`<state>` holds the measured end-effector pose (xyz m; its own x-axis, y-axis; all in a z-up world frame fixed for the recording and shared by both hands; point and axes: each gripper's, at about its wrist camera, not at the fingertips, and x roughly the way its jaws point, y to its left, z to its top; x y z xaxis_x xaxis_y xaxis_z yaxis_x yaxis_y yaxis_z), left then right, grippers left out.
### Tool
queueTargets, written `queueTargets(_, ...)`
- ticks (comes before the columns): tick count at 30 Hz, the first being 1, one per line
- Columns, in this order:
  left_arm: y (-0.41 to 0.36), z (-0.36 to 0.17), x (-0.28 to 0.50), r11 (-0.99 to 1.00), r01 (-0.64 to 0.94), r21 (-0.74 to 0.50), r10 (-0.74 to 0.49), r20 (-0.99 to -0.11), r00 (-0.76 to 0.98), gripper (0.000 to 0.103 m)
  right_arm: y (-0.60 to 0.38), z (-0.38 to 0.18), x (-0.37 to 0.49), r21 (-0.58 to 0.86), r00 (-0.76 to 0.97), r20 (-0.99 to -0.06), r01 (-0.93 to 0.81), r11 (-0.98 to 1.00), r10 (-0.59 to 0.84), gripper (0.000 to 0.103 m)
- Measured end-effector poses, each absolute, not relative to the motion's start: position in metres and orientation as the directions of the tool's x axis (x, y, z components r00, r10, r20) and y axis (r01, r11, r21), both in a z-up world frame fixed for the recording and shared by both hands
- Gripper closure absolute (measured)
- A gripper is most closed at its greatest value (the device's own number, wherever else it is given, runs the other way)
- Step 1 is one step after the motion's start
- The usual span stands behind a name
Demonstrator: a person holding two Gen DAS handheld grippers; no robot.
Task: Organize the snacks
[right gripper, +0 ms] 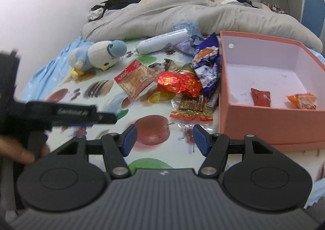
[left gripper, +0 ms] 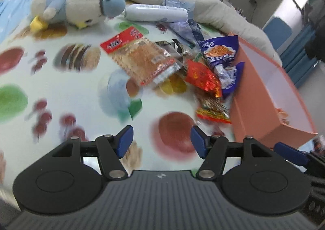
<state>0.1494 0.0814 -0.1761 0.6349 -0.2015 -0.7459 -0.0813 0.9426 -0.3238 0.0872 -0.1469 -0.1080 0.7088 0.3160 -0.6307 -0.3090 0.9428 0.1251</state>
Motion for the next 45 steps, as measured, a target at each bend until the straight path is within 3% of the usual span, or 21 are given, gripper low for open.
queueTargets(10, 0.076, -0.198, 0.227, 0.981, -0.013, -0.194, -0.147, -0.784, 0.603, 0.035, -0.114, -0.130, 0.125, -0.011, 0.719, -0.633, -0.378, 0.926, 0.286, 0.042)
queueTargets(14, 0.067, -0.209, 0.253, 0.997, 0.012, -0.074, -0.067, -0.813, 0.578, 0.035, -0.098, -0.139, 0.139, -0.162, 0.777, -0.587, -0.388, 0.907, 0.227, 0.042)
queueTargets(19, 0.067, -0.221, 0.279, 0.998, 0.034, -0.049, -0.060, -0.830, 0.555, 0.035, -0.084, -0.155, 0.161, -0.247, 0.778, -0.590, -0.430, 0.868, 0.217, 0.048)
queueTargets(34, 0.056, -0.234, 0.303, 0.999, 0.044, 0.000, -0.024, -0.836, 0.549, 0.037, -0.045, -0.209, 0.189, -0.591, 0.858, -0.498, -0.440, 0.676, 0.123, 0.048)
queueTargets(39, 0.058, -0.237, 0.302, 1.000, 0.031, -0.005, -0.022, -0.831, 0.556, 0.050, -0.039, -0.215, 0.196, -0.648, 0.884, -0.455, -0.411, 0.641, 0.108, 0.049)
queueTargets(41, 0.058, -0.236, 0.301, 0.999, 0.034, 0.002, -0.017, -0.827, 0.562, 0.059, -0.037, -0.217, 0.197, -0.672, 0.894, -0.435, -0.400, 0.624, 0.105, 0.056)
queueTargets(45, 0.060, -0.235, 0.299, 0.999, 0.038, -0.010, -0.030, -0.825, 0.564, 0.075, -0.033, -0.223, 0.200, -0.691, 0.894, -0.437, -0.406, 0.598, 0.102, 0.060)
